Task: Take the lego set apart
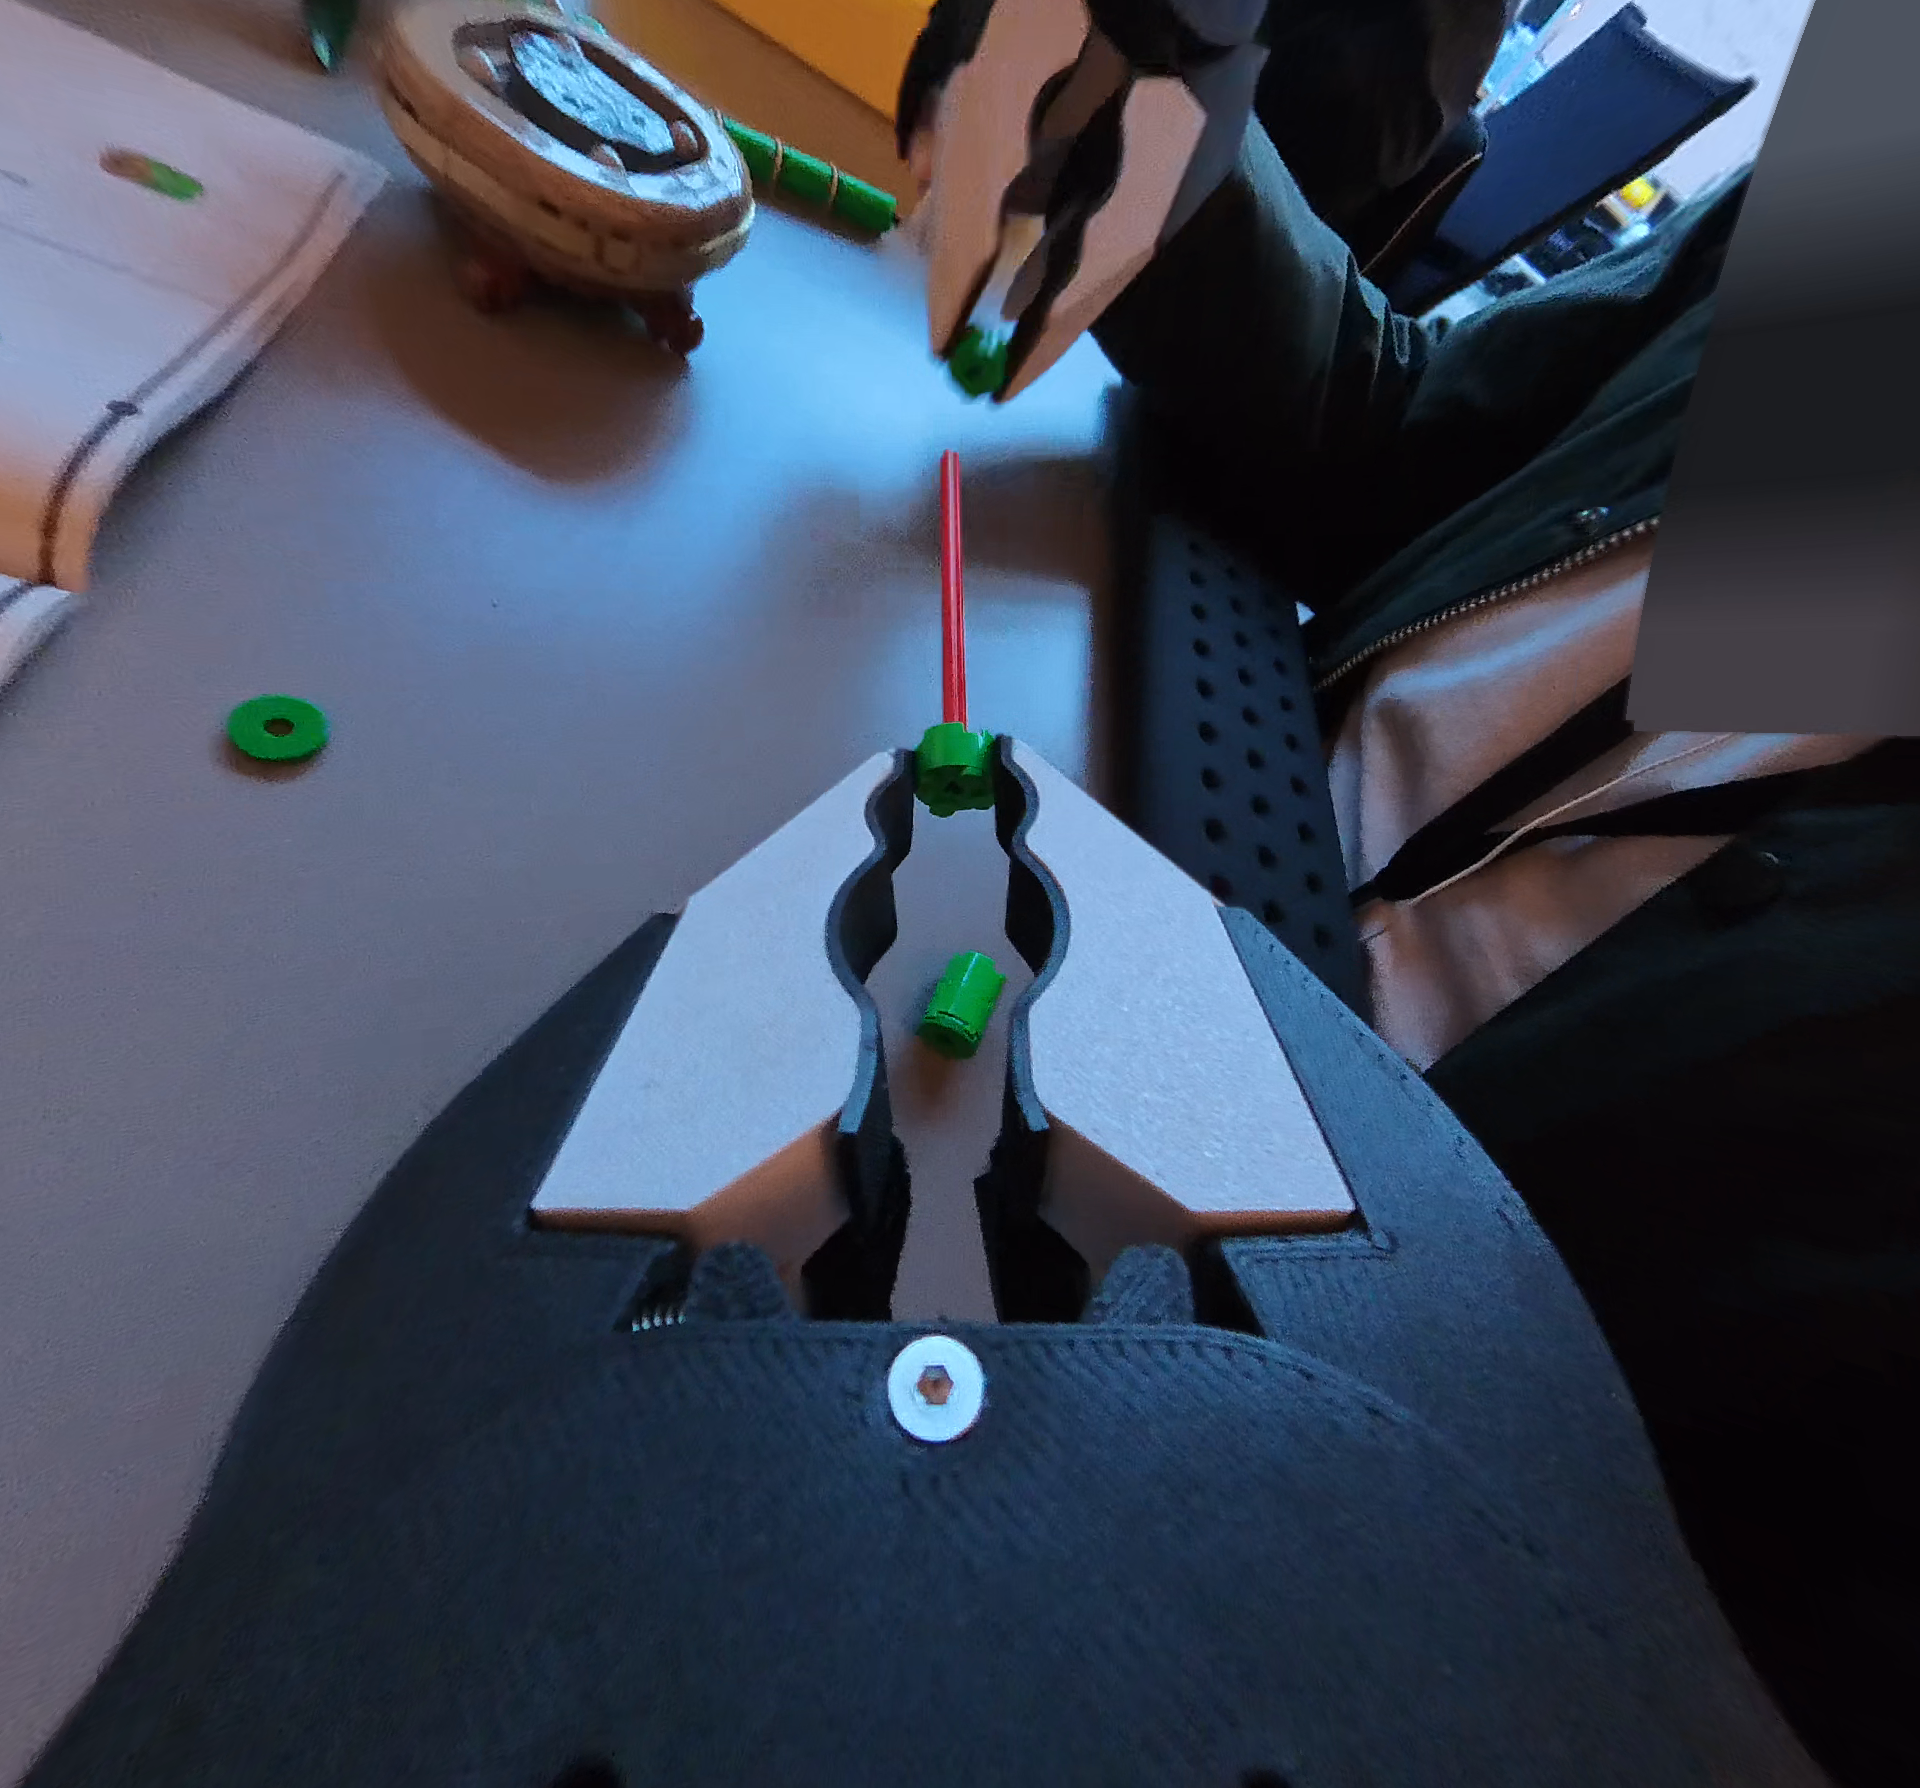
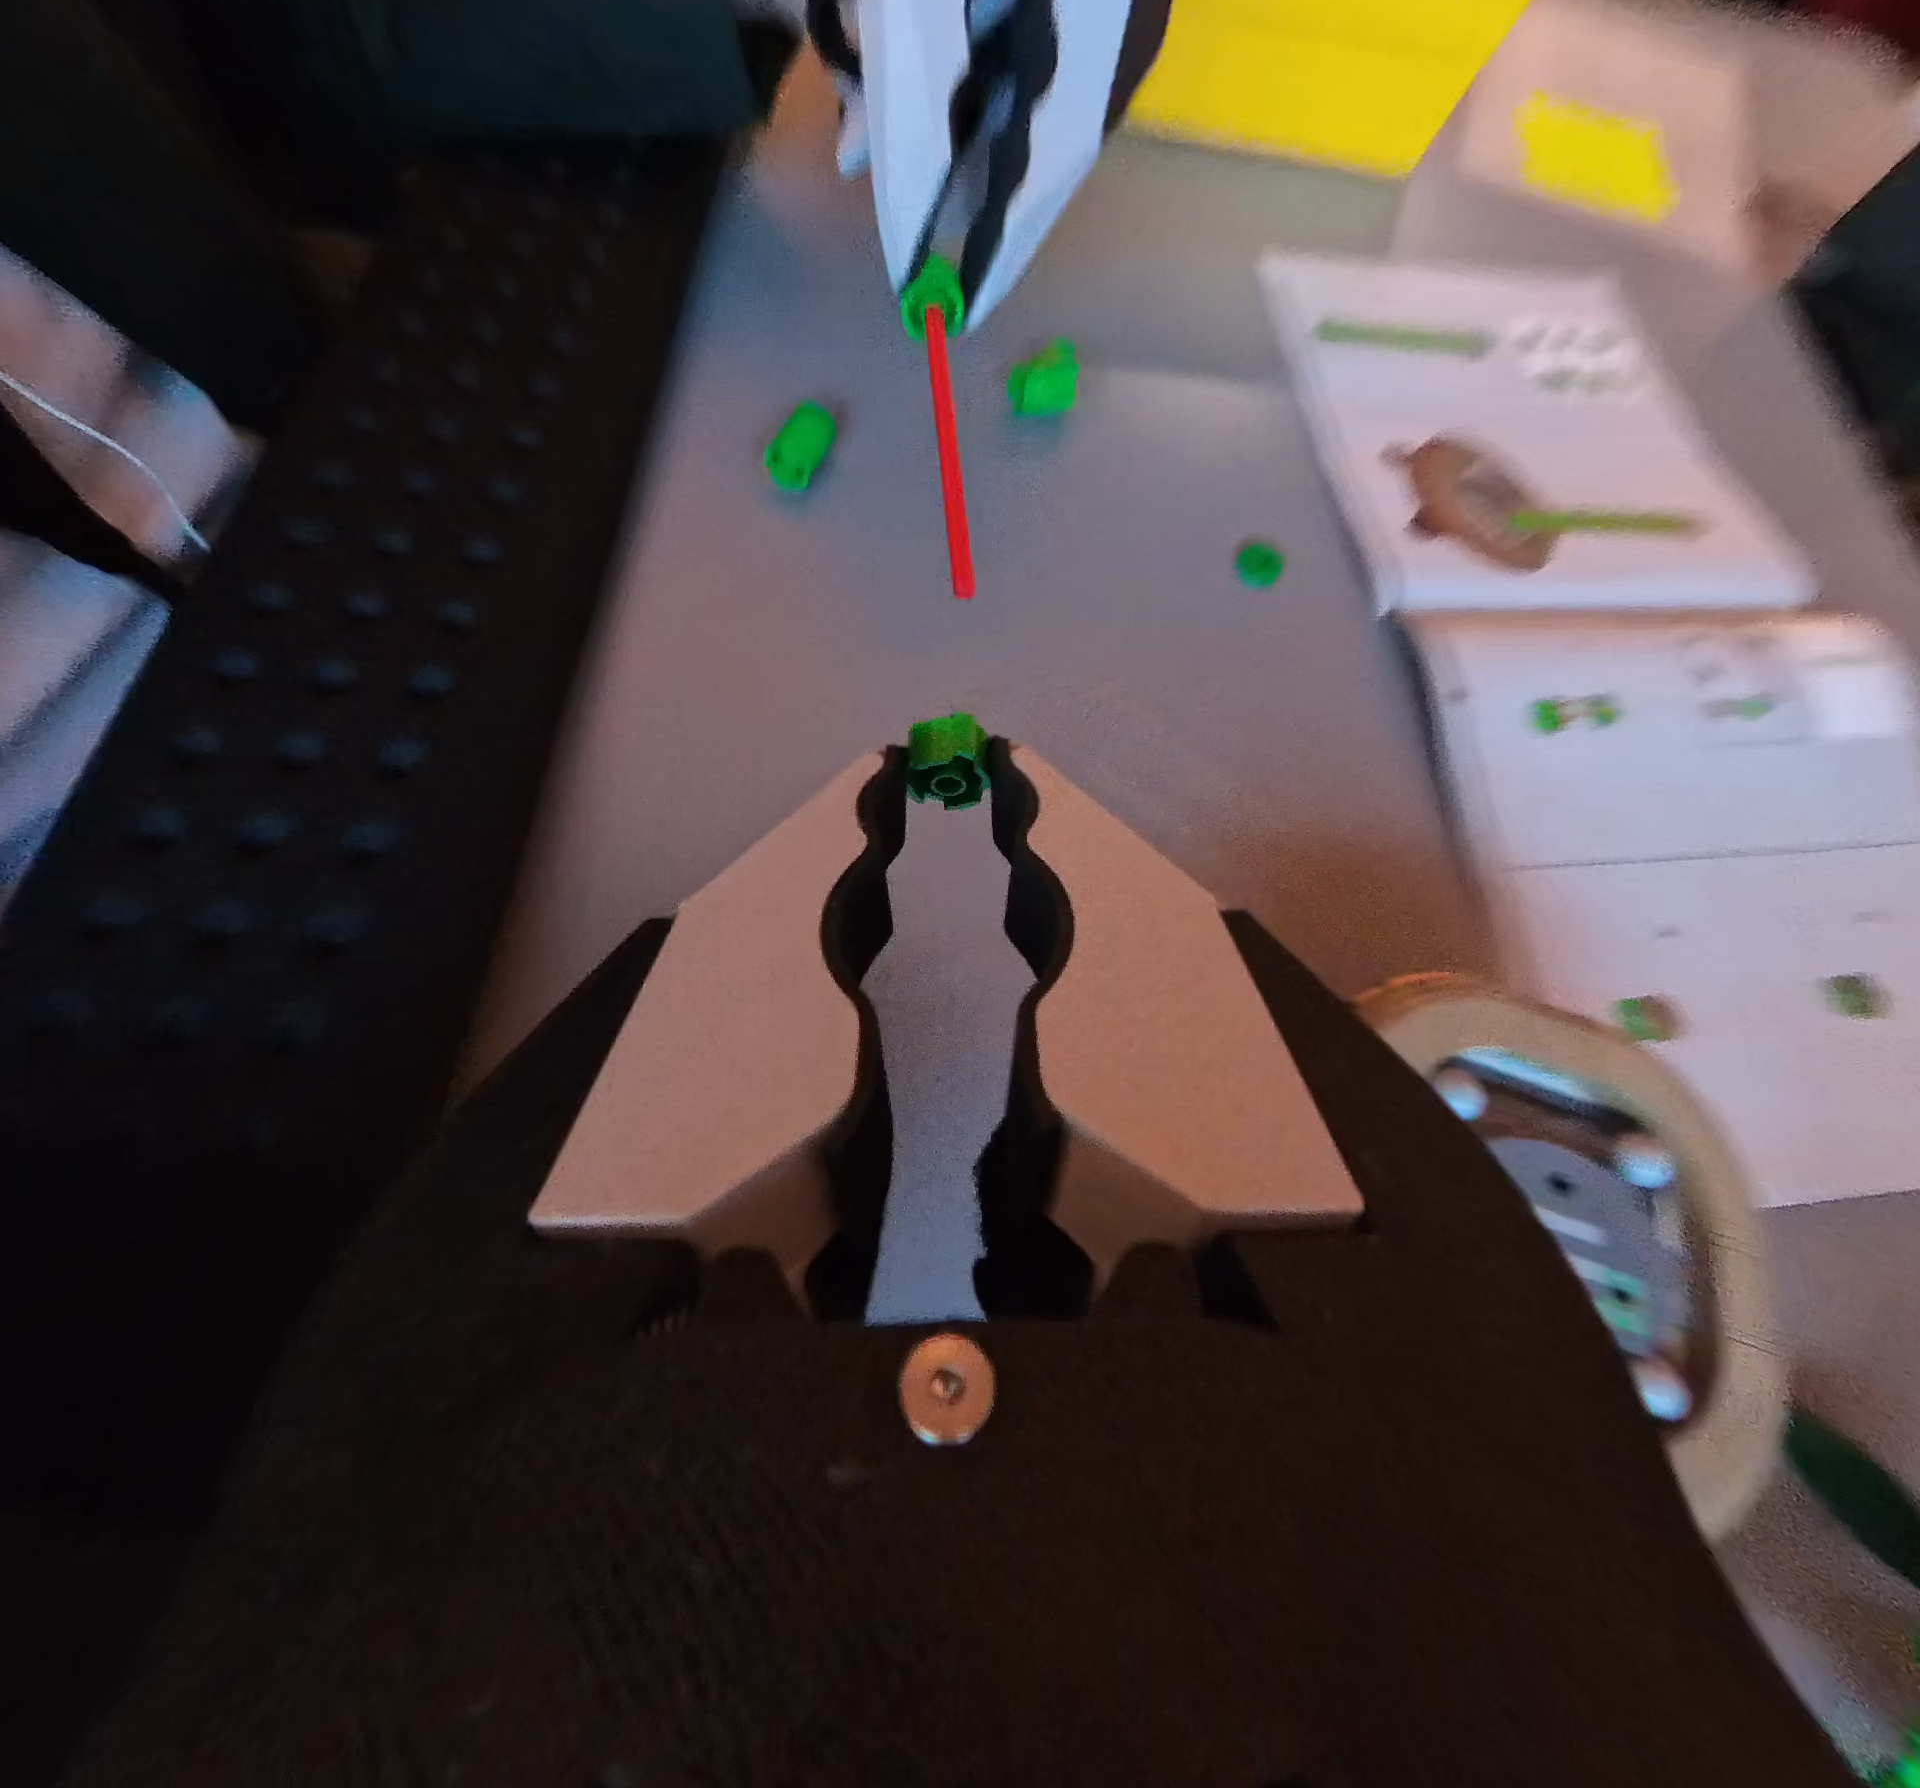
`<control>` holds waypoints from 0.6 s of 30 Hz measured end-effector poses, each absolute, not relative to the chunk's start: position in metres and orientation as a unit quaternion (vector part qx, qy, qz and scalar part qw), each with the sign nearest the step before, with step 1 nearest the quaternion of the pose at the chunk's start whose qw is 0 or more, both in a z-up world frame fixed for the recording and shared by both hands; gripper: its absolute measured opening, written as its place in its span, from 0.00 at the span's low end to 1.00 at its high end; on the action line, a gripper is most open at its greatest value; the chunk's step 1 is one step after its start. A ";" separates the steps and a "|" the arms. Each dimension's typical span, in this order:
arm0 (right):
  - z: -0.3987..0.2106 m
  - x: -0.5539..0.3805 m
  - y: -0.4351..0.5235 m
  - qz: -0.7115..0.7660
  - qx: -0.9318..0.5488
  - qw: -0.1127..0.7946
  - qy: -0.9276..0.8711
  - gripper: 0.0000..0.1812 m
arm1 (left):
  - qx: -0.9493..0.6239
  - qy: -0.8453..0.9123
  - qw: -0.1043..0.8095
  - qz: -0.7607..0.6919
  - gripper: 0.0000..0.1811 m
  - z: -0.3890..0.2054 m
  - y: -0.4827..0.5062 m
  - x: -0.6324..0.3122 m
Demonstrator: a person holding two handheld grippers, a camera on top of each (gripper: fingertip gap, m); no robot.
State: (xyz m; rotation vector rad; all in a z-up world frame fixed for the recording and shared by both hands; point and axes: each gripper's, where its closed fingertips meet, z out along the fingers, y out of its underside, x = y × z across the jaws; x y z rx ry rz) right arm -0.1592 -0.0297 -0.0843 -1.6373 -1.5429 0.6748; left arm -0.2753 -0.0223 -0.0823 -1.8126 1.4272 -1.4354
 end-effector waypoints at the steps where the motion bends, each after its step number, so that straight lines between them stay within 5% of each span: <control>1: -0.097 -0.163 -0.028 0.260 -0.656 0.363 -0.608 0.09 | -0.654 0.514 0.207 -0.515 0.08 -0.085 -0.023 -0.272; 8: -0.094 -0.196 -0.023 0.306 -0.653 0.387 -0.575 0.29 | -0.664 0.533 0.193 -0.487 0.08 -0.100 -0.030 -0.257; 12: -0.108 -0.222 -0.038 0.280 -0.641 0.358 -0.619 0.10 | -0.656 0.538 0.195 -0.492 0.08 -0.097 -0.037 -0.244; 18: -0.101 -0.228 -0.035 0.272 -0.633 0.383 -0.615 0.00 | -0.634 0.519 0.190 -0.541 0.08 -0.082 -0.043 -0.238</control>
